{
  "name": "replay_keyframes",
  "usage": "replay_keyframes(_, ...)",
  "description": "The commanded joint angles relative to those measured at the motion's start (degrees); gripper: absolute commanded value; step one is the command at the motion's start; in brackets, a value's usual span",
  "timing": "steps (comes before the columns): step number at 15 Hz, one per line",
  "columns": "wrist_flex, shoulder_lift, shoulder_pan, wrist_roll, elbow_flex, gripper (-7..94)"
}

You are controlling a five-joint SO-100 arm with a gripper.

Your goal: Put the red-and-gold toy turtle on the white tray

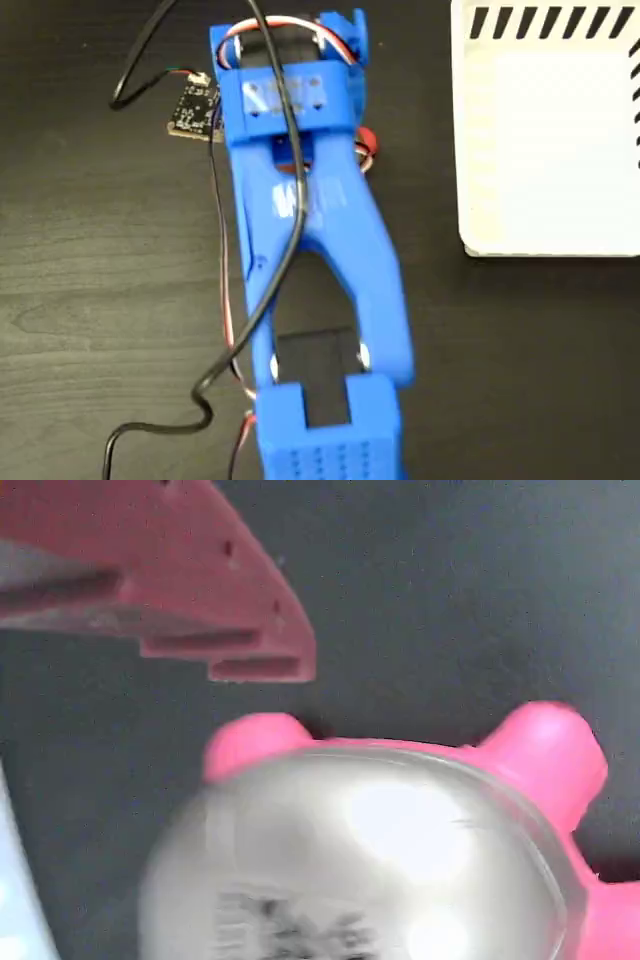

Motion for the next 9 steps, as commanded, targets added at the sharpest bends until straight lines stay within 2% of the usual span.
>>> replay_keyframes(1,0.00,2.02,1.14,2.02,-3.25,56)
replay_keyframes(9,-2.90,-6.94,1.41,4.13,-7.73,56)
